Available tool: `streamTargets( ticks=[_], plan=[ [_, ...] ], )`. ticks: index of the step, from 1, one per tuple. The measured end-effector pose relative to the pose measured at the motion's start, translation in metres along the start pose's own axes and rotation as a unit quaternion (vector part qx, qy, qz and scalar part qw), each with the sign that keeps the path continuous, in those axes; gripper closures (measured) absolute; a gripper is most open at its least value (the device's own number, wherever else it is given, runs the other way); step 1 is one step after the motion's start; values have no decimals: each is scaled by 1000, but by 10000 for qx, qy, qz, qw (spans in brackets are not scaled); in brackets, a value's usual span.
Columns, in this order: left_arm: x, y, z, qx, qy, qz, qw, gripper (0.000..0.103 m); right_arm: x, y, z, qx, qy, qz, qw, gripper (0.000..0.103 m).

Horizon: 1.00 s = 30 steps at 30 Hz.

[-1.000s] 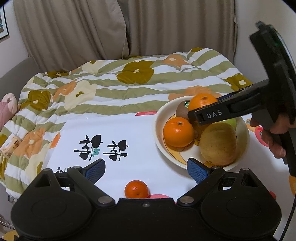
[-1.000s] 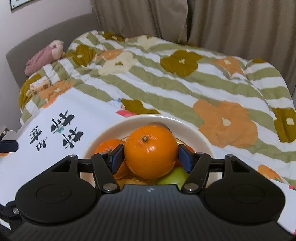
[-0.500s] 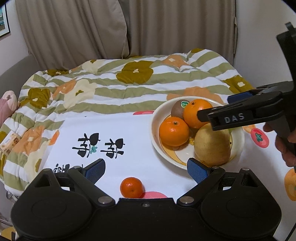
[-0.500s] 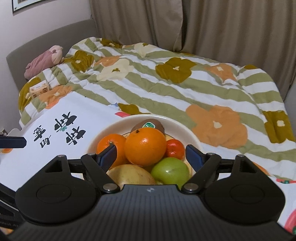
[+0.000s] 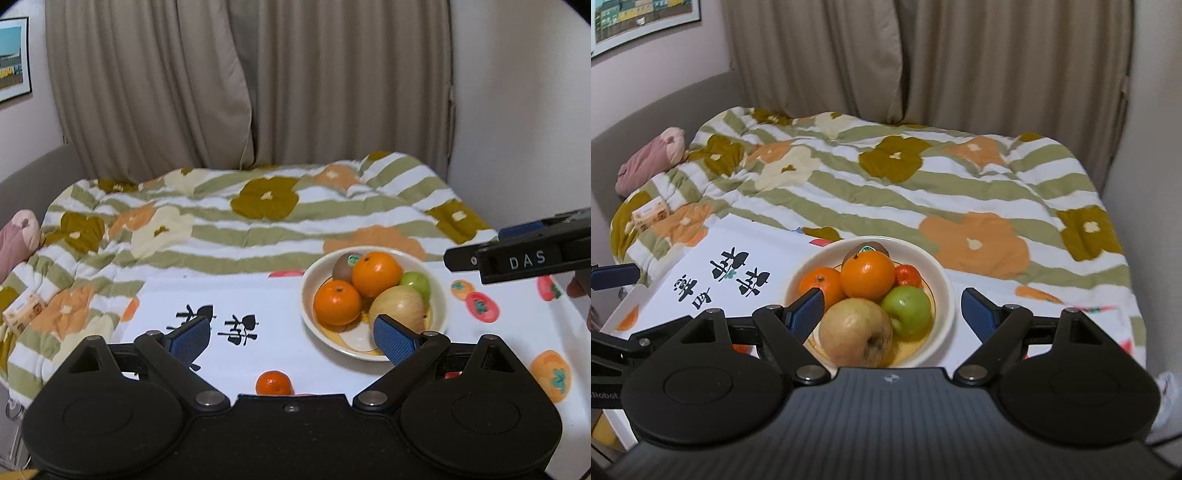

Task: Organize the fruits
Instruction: 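Move both open tools back from the bowl toward the loose fruit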

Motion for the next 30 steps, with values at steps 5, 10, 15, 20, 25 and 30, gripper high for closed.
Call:
streamTargets(
  ticks=[5, 10, 15, 20, 25, 30],
  plan=[
    [6, 17, 1, 146, -166, 300, 9993, 4, 3, 31, 16, -49, -247, 244, 9994, 7],
    [8, 20, 12, 78, -310, 557, 9979, 4, 3, 50, 39, -164, -427, 470, 9978, 7],
    [12, 14, 29, -67, -579, 788, 9952, 4, 2, 58, 64, -319, -615, 674, 9953, 7],
    [19, 1, 48, -229, -901, 1116, 9894, 4, 4, 56, 92, -444, -815, 894, 9917, 7],
    [34, -22, 71, -564, -1387, 1624, 9753, 4, 5, 46, 121, -685, -1061, 1028, 9867, 7],
    [49, -49, 89, -802, -1894, 1838, 9612, 7, 6, 34, 143, -864, -1209, 1128, 9824, 7]
  ],
)
Point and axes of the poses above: each gripper's, at about its wrist camera, not at the fingertips, and y roughly against the way its jaws point, x to its right, z to its underside, the point moved 8 cm from there along -y, roughly the way its jaws point, and after that the axes turned 12 degrees about z, right-handed, at the moved point
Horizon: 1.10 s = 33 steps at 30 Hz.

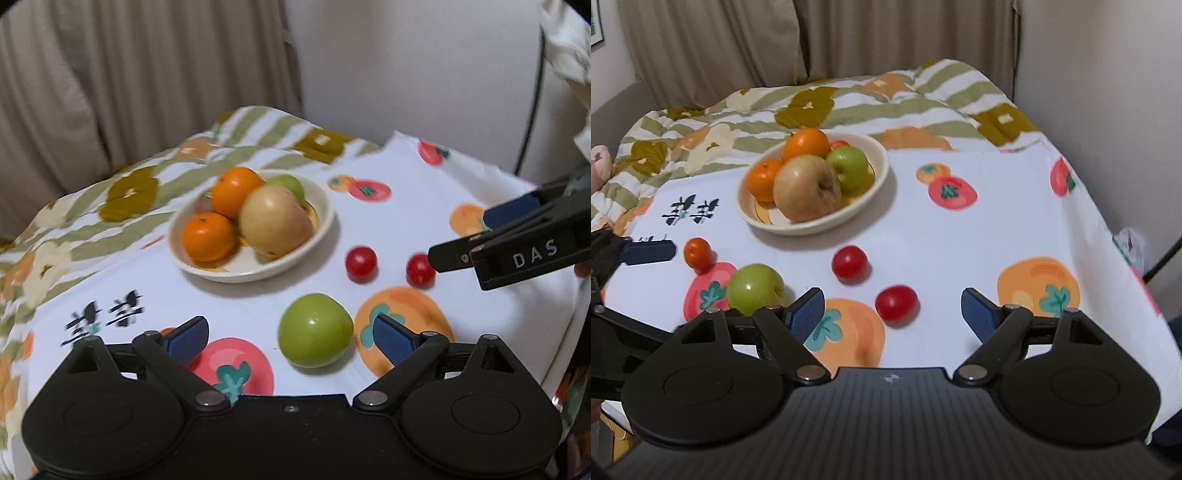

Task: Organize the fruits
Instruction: 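Move both open tools back from the bowl toward the loose fruit, then grasp a green apple with the left tool while the right tool grasps a cherry tomato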

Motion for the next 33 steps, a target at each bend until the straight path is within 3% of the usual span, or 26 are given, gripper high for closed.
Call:
streamTargets(
  ticks=[4, 11, 15, 19, 23, 33],
  plan=[
    [1, -23, 4, -213, -259, 177, 9993, 19, 0, -11, 7, -109, -38, 47, 9999, 8],
    [4, -42, 12, -466, -486, 405, 9969, 30, -4, -28, 13, -238, -87, 44, 9997, 10],
    [4, -45, 13, -480, -497, 435, 9967, 31, -6, -33, 14, -271, -105, 37, 9996, 11],
    [3, -46, 13, -483, -510, 431, 9966, 42, -7, -36, 14, -293, -78, 56, 9995, 15],
    [0, -47, 12, -446, -416, 484, 9970, 42, -7, -38, 14, -334, -42, 54, 9994, 22],
    [1, -42, 14, -430, -362, 417, 9975, 42, -11, -51, 11, -352, 62, 83, 9993, 29]
  ],
)
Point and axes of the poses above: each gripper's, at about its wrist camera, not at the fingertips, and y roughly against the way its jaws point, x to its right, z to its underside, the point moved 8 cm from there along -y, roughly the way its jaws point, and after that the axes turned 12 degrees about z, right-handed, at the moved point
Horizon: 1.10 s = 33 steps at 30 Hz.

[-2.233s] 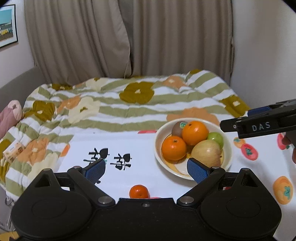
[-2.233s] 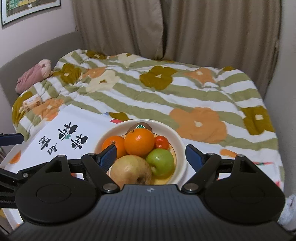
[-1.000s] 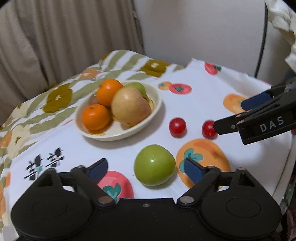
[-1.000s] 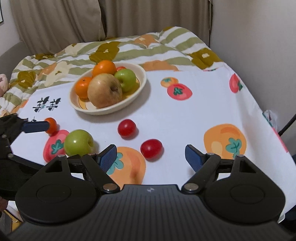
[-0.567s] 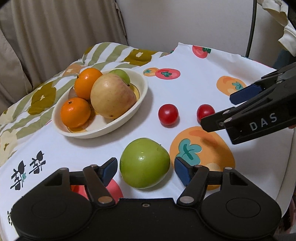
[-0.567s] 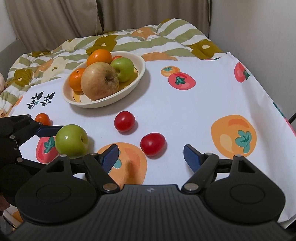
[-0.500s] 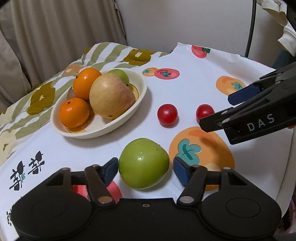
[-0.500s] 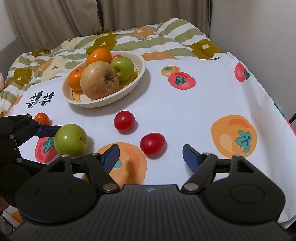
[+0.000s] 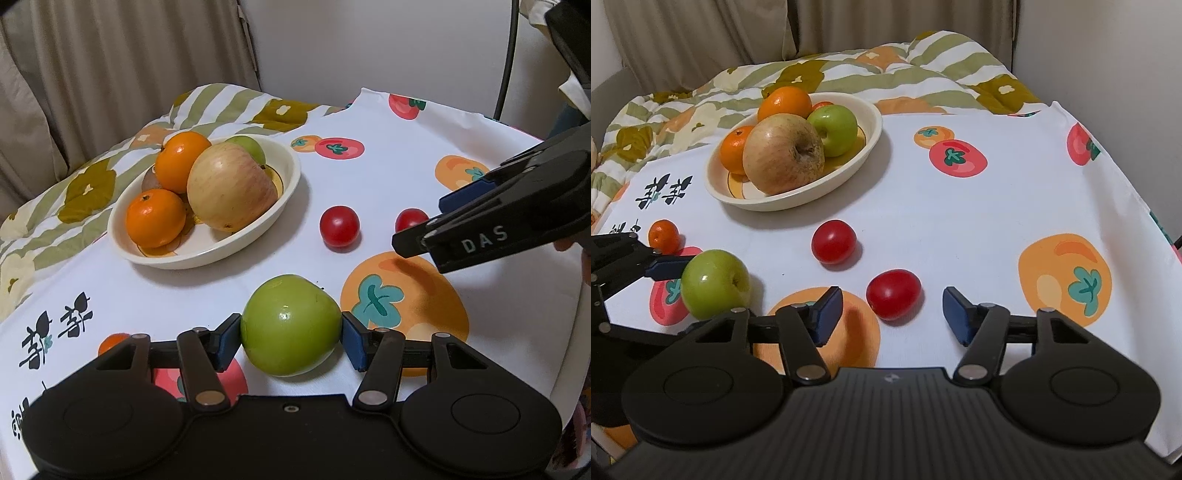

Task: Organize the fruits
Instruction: 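Grasp a green apple with the left tool while the right tool grasps a cherry tomato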

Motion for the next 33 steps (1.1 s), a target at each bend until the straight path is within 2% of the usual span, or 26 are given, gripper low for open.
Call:
streamTargets(
  ticks=[9, 12, 16, 23, 33],
  plan=[
    [-4, 9, 6, 65, 227, -97, 9997, 42, -6, -12, -4, -8, 125, 39, 9999, 33],
    [-5, 13, 8, 85, 286, -149, 9994, 42, -8, -16, -4, -38, 175, 39, 9998, 38],
    [-7, 19, 9, 136, 381, -212, 9990, 42, -10, -19, -3, -52, 252, 114, 9996, 53],
    [-11, 37, 6, 326, 564, -337, 9973, 42, -12, -10, -5, 27, 261, 110, 9996, 53],
    [-19, 67, -10, 616, 920, -454, 9928, 42, -18, 26, -28, 289, 330, -70, 9990, 53]
  ],
)
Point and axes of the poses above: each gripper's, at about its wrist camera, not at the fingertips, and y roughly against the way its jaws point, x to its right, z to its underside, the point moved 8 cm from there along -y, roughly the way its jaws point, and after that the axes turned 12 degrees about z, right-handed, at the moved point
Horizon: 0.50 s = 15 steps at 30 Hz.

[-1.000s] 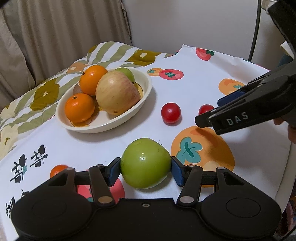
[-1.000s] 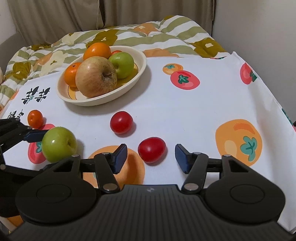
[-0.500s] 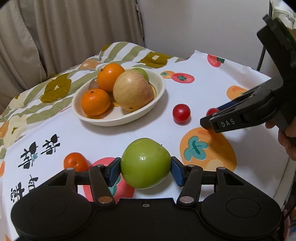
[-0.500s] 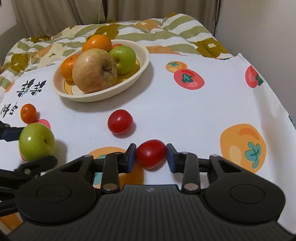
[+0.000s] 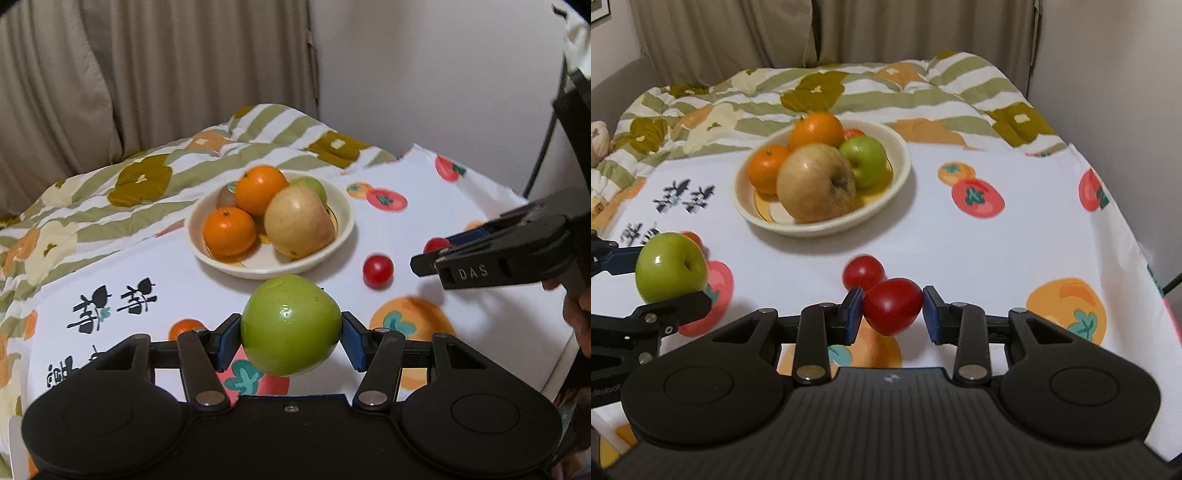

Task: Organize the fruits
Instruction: 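Grasp a green apple with the left tool while the right tool grasps a cherry tomato, then carry the green apple and cherry tomato into the duck bowl and release both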

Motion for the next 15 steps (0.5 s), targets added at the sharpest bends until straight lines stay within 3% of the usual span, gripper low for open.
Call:
streamTargets(
  ticks=[15],
  plan=[
    [-18, 12, -63, 376, 554, -626, 9958, 42, 12, 16, -82, 513, 297, -445, 9972, 53]
  ],
)
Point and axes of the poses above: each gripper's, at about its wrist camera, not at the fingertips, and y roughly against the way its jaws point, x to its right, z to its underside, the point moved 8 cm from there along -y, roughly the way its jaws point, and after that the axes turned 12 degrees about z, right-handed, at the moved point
